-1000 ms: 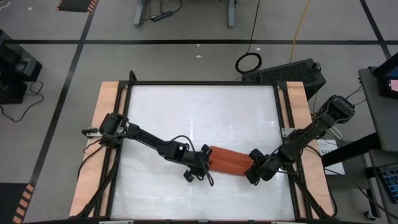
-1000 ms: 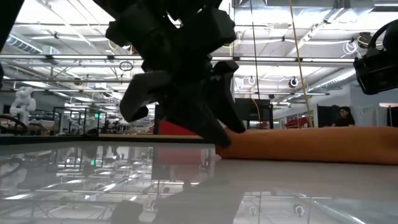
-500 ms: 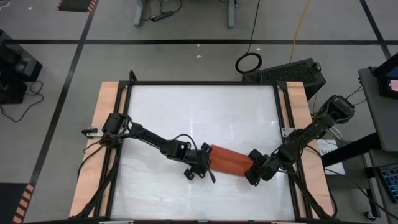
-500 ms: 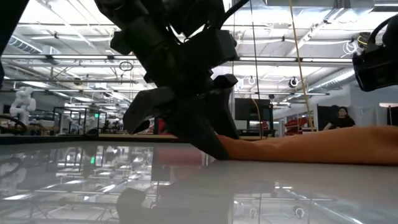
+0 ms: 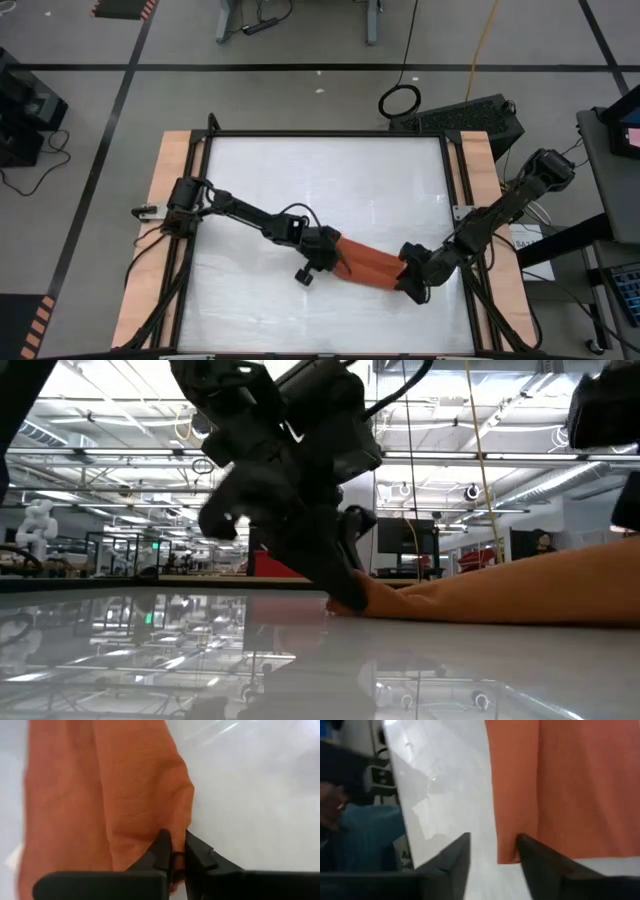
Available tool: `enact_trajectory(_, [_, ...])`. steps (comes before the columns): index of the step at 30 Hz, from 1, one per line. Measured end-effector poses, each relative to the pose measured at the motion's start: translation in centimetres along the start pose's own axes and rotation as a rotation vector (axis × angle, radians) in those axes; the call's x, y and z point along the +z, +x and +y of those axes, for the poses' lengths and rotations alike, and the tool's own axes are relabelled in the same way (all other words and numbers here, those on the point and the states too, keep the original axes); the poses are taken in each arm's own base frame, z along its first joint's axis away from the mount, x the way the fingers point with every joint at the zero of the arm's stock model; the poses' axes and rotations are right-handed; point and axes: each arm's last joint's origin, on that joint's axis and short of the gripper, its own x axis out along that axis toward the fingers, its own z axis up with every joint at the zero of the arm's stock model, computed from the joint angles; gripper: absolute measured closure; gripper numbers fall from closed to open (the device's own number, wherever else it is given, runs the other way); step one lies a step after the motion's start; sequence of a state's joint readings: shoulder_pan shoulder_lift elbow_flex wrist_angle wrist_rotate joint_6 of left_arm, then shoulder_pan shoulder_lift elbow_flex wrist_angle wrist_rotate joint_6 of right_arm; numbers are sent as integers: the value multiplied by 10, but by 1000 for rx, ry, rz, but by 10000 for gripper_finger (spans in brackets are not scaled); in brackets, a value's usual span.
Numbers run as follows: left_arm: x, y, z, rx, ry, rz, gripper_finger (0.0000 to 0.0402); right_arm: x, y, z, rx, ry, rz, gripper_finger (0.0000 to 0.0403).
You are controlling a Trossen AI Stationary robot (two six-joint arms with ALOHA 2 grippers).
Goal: Roll towel into tight, uniform cylinder
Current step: Roll the kitchen towel
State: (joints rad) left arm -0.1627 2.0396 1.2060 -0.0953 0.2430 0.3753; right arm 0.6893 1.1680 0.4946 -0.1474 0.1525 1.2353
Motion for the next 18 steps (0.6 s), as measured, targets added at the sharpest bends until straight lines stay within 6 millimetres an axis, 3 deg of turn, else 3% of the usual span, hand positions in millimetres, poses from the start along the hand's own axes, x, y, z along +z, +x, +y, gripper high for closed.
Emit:
enact_trajectory(3, [-3, -2, 4, -134, -108, -44, 378, -2, -5, 6, 30, -120, -7, 199])
enact_trajectory(6, [-6, -4, 9, -214, -200, -62, 379, -5, -6, 12, 37, -235, 2, 181])
enact_trajectory(12, [-12, -8, 21, -311, -386, -85, 380, -9, 1, 31, 20, -497, -33, 188])
enact_trajectory(18, [-17, -15, 36, -390, -526, -112, 381, -14, 30, 40, -100, -674, -21, 192])
